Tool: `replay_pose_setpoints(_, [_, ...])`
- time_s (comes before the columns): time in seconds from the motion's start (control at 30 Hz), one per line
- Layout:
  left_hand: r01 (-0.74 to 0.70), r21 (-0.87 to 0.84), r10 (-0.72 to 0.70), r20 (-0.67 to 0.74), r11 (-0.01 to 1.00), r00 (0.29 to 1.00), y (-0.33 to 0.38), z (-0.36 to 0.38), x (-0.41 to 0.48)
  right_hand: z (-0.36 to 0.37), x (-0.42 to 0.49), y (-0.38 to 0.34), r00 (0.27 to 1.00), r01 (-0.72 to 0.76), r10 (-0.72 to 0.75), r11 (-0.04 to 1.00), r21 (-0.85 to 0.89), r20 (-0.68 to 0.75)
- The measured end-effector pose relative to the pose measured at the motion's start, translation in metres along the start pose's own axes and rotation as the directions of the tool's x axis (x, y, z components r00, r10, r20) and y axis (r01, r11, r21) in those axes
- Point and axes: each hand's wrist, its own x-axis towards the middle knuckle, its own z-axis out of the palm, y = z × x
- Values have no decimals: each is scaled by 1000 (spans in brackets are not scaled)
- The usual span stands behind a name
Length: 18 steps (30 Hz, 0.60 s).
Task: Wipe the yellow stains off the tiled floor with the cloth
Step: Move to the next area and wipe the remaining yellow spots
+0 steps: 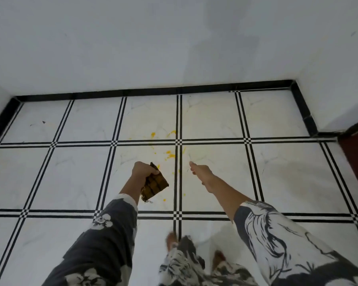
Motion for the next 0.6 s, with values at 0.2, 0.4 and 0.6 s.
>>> replay_pose_setpoints(0.2, [-16,-13,17,90,1000,996,-24,-66,29,81,-1,-12,998,20,-14,995,94,-63])
replay_pose_setpoints(0.4, [-99,43,85,258,994,962,-26,-131,86,172,7,-24,990,-64,95,963,262,-108])
replay_pose_setpoints(0.6, [-245,137,172,404,960,899,-23,-175,105,224,-15,-23,969,-17,124,894,449,-211])
